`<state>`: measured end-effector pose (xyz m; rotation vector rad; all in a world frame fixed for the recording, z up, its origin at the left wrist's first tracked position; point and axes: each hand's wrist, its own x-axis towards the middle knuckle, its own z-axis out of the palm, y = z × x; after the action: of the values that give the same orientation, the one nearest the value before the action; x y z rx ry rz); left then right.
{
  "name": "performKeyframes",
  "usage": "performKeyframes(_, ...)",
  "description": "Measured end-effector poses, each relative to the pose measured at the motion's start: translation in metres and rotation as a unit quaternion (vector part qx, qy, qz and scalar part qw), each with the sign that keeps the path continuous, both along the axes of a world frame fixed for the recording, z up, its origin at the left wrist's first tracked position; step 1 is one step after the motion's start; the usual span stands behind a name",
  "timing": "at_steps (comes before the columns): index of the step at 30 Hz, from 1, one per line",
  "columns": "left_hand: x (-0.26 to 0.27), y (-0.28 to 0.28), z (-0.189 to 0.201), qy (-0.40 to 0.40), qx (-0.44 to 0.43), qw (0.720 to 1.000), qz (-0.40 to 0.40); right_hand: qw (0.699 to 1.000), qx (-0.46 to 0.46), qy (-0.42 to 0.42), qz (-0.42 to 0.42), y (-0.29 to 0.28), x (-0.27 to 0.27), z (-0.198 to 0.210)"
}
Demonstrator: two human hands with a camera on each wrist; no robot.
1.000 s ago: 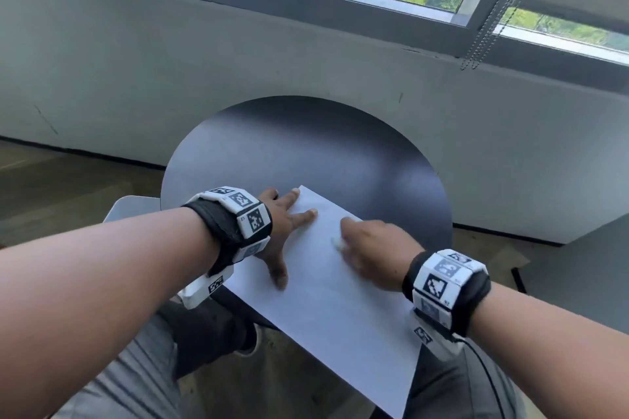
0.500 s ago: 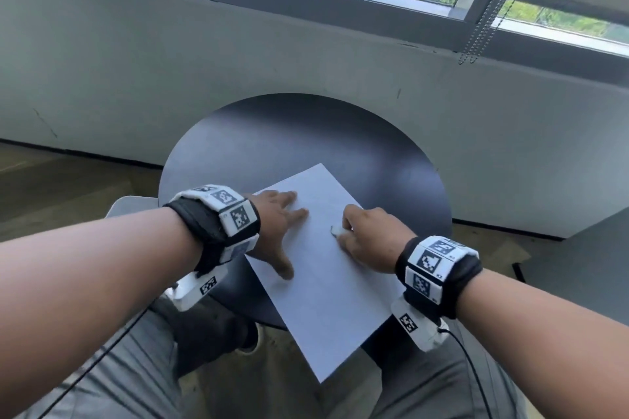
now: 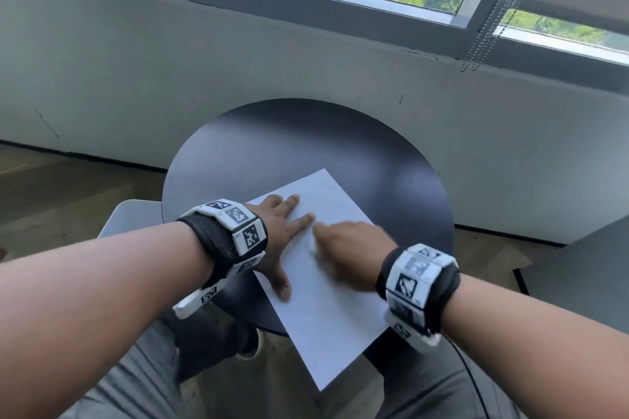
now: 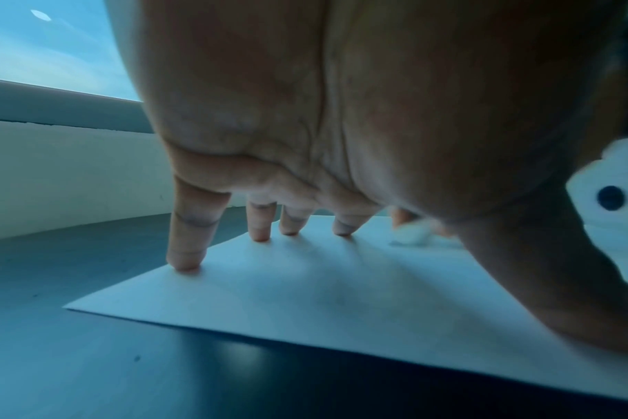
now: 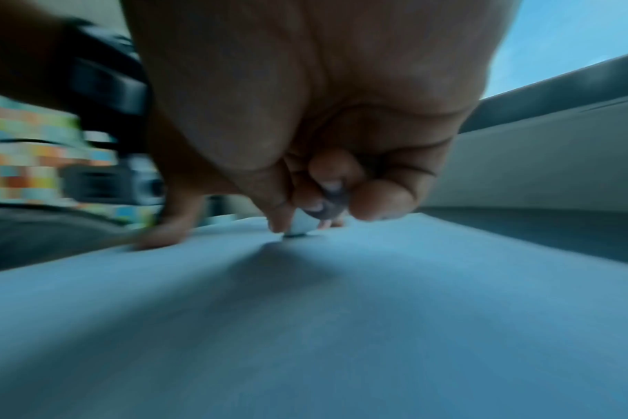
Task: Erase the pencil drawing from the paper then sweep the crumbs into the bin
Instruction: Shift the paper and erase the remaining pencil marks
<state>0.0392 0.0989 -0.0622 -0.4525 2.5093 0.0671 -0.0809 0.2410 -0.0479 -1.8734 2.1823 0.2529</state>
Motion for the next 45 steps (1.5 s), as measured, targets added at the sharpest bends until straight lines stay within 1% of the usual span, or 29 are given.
performKeyframes(2,-0.004,0.001,0.001,-0.006,-0.006,1.0,-0.002,0.993,0.045,-0.066,0.092,0.017,0.014,0.002)
performKeyframes(3,-0.005,0.001,0.003,-0.011,-0.006,1.0,-0.002,0.993,0.043,-0.06,0.089,0.02,0.004,0.002)
performKeyframes(4,-0.006,0.002,0.005,-0.016,-0.005,1.0,-0.002,0.998,0.036,-0.032,0.05,0.018,-0.012,0.001)
performKeyframes(5,-0.007,0.003,0.007,-0.018,-0.004,1.0,-0.002,0.999,0.028,0.005,-0.024,0.014,-0.032,-0.001)
performKeyframes(7,-0.009,0.005,0.01,-0.019,-0.007,1.0,-0.004,0.987,0.011,0.038,-0.153,0.013,-0.06,-0.003)
performKeyframes(8,-0.01,0.005,0.012,-0.022,-0.009,1.0,-0.003,0.988,0.001,0.042,-0.151,0.017,-0.06,-0.005)
performKeyframes(9,-0.011,0.006,0.013,-0.027,-0.012,1.0,-0.003,0.992,0.001,0.04,-0.117,0.022,-0.053,-0.007)
performKeyframes(11,-0.012,0.007,0.013,-0.035,-0.016,0.999,-0.004,1.0,-0.002,-0.029,0.006,0.038,-0.02,-0.002)
performKeyframes(12,-0.012,0.007,0.012,-0.037,-0.019,0.999,-0.005,0.995,0.023,-0.065,0.073,0.047,-0.004,0.001)
performKeyframes(14,-0.012,0.007,0.013,-0.038,-0.022,0.999,-0.006,0.984,0.072,-0.093,0.138,0.056,0.003,0.003)
performKeyframes(15,-0.011,0.008,0.014,-0.039,-0.021,0.999,-0.005,0.986,0.065,-0.071,0.135,0.055,-0.006,0.001)
performKeyframes(16,-0.011,0.008,0.014,-0.04,-0.019,0.999,-0.002,0.993,0.047,-0.04,0.097,0.051,-0.019,-0.005)
performKeyframes(18,-0.011,0.009,0.015,-0.04,-0.017,0.999,0.002,0.998,0.002,0.028,-0.053,0.044,-0.046,-0.007)
performKeyframes(19,-0.011,0.009,0.016,-0.04,-0.018,0.999,0.003,0.995,-0.014,0.035,-0.096,0.045,-0.052,-0.012)
performKeyframes(20,-0.011,0.009,0.016,-0.04,-0.02,0.999,0.003,0.994,-0.027,0.032,-0.099,0.048,-0.047,-0.015)
performKeyframes(21,-0.011,0.009,0.015,-0.04,-0.022,0.999,0.002,0.997,-0.031,0.017,-0.068,0.053,-0.034,-0.015)
performKeyframes(24,-0.011,0.009,0.013,-0.04,-0.027,0.999,-0.001,0.99,0.019,-0.083,0.113,0.072,0.01,-0.011)
performKeyframes(25,-0.01,0.009,0.013,-0.04,-0.027,0.999,0.0,0.987,0.039,-0.095,0.127,0.073,0.012,-0.008)
performKeyframes(26,-0.01,0.009,0.013,-0.039,-0.026,0.999,0.0,0.99,0.032,-0.082,0.11,0.068,0.008,-0.007)
performKeyframes(29,-0.01,0.009,0.013,-0.032,-0.023,0.999,0.001,0.998,-0.023,-0.002,-0.063,0.041,-0.012,-0.009)
performKeyframes(30,-0.01,0.009,0.013,-0.032,-0.024,0.999,0.001,0.996,-0.033,0.0,-0.079,0.036,-0.008,-0.012)
performKeyframes(31,-0.01,0.008,0.013,-0.034,-0.026,0.999,0.0,0.997,-0.032,-0.014,-0.061,0.033,0.003,-0.012)
performKeyframes(32,-0.01,0.009,0.012,-0.037,-0.028,0.999,-0.002,0.999,-0.024,-0.032,-0.01,0.032,0.018,-0.011)
performKeyframes(34,-0.009,0.008,0.011,-0.039,-0.031,0.999,-0.007,0.995,0.028,-0.064,0.068,0.035,0.036,-0.006)
performKeyframes(36,-0.008,0.007,0.01,-0.036,-0.02,0.999,-0.004,0.998,0.036,-0.048,0.022,0.03,0.012,-0.003)
performKeyframes(39,-0.005,0.004,0.008,-0.021,0.001,1.0,0.004,0.984,0.026,0.003,-0.177,0.019,-0.061,-0.006)
performKeyframes(41,-0.001,0.002,0.005,0.0,0.018,1.0,0.01,0.962,-0.012,-0.041,-0.269,0.018,-0.097,-0.008)
performKeyframes(43,0.008,-0.002,0.004,0.043,0.037,0.998,0.011,0.951,-0.058,-0.09,-0.291,0.02,-0.114,-0.009)
performKeyframes(45,0.02,-0.009,0.007,0.104,0.054,0.992,0.045,0.946,-0.067,-0.111,-0.298,0.023,-0.117,-0.008)
